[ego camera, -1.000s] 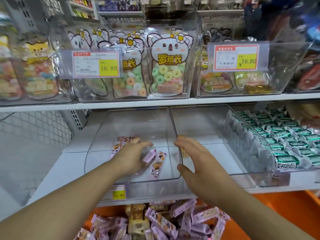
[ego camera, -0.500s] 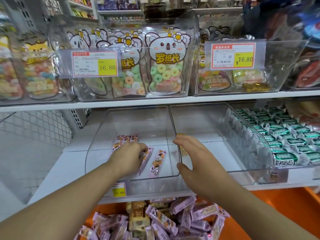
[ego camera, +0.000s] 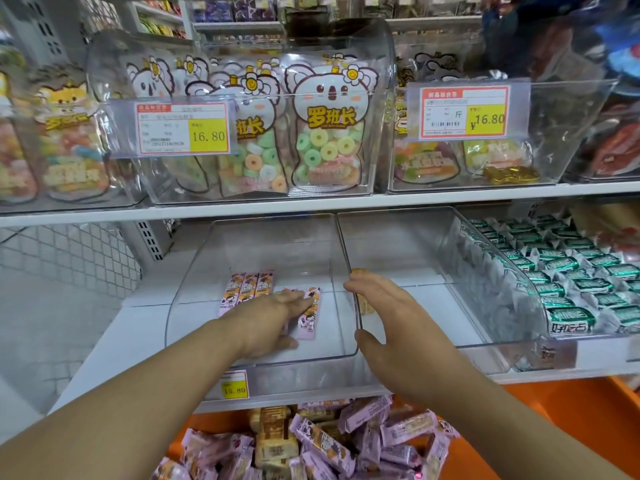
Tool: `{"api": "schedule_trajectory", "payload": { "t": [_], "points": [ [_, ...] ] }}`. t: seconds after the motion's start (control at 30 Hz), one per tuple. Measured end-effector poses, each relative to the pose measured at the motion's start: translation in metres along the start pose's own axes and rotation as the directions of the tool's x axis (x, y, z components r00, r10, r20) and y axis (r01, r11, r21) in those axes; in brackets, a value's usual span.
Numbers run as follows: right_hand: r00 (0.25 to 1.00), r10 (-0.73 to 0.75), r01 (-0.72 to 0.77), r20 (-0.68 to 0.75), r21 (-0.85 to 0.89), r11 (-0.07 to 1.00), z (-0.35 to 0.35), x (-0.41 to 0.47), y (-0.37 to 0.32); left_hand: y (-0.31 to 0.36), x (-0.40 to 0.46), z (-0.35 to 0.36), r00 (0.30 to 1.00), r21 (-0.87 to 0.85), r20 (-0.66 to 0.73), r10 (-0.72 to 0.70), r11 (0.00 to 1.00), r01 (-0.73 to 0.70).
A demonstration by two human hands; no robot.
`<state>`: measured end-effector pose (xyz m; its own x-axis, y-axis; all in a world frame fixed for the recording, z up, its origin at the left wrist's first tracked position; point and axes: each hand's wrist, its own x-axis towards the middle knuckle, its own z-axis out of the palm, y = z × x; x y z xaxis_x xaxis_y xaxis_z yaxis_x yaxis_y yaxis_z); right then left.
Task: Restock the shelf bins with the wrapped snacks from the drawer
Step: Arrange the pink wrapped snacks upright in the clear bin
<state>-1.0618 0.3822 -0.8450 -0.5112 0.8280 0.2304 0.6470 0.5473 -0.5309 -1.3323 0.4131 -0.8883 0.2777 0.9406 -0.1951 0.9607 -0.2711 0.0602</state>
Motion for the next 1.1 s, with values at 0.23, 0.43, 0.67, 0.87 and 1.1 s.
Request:
{"api": "schedule_trajectory", "payload": {
  "t": [0.23, 0.43, 0.67, 0.87, 1.1],
  "points": [
    [1.0, 0.0, 0.0, 0.002, -0.006, 1.0, 0.001, 0.0, 0.001, -0.017, 0.013, 0.0, 0.989, 0.071, -0.081, -0.127, 0.989, 0.133],
    [1.0, 0.007, -0.007, -0.001, -0.001, 1.0, 0.003, 0.001, 0.001, -0.029, 0.024, 0.004, 0.976, -0.002, -0.149, -0.158, 0.987, 0.159],
    [1.0, 0.014, -0.014, -0.007, 0.005, 1.0, 0.003, 0.001, 0.001, -0.034, 0.028, 0.007, 0.961, -0.003, -0.213, -0.174, 0.984, 0.177],
    [1.0, 0.018, -0.018, -0.003, 0.008, 1.0, 0.003, 0.0, 0.0, -0.038, 0.021, 0.005, 0.968, -0.017, -0.196, -0.156, 0.988, 0.155],
    [1.0, 0.015, -0.015, -0.005, 0.002, 1.0, 0.003, -0.002, -0.002, -0.034, 0.009, 0.001, 0.961, 0.005, -0.189, -0.202, 0.978, 0.207]
  ]
}}
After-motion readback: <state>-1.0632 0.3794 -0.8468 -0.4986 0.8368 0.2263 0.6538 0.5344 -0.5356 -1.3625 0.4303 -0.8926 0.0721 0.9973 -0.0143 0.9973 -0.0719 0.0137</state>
